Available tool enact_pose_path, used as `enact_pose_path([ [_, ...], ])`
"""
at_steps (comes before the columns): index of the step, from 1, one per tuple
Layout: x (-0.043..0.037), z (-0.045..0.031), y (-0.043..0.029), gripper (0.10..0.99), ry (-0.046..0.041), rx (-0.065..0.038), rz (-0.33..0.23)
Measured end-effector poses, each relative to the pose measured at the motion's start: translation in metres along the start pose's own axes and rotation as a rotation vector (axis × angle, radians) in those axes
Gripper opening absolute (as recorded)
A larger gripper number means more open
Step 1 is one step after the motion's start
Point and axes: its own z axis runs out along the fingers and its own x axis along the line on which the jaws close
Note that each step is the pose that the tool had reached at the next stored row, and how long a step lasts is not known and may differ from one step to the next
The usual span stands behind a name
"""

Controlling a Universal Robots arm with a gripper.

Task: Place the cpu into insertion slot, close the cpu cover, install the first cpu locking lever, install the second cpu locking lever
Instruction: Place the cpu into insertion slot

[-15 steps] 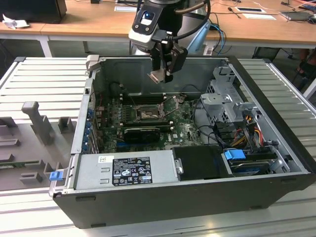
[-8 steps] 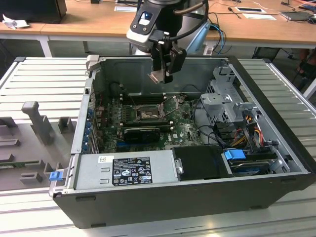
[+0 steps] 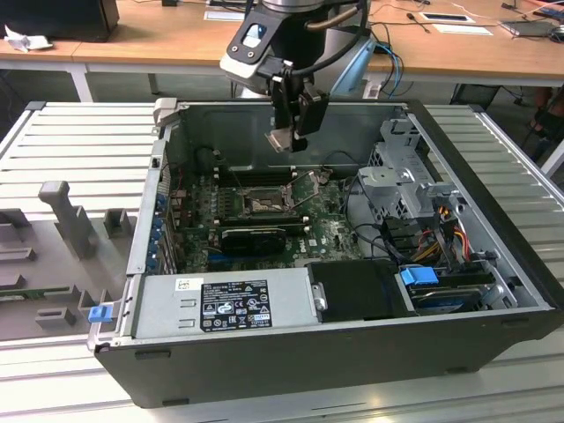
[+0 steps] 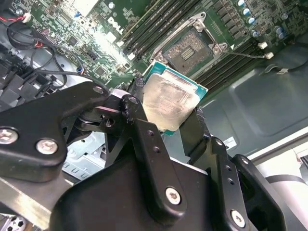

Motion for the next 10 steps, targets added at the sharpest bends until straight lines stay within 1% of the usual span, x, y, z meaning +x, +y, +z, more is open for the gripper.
enact_pose_path([
  [6,-0.0001,0.0033,-0.0002,0.541,-0.0005,0.000,0.006],
  [8,-0.0002,0.0050,-0.0004,0.541,-0.0024,-0.001,0.029],
  [10,-0.0002,0.0073,-0.0006,0.541,-0.0074,-0.002,0.084],
])
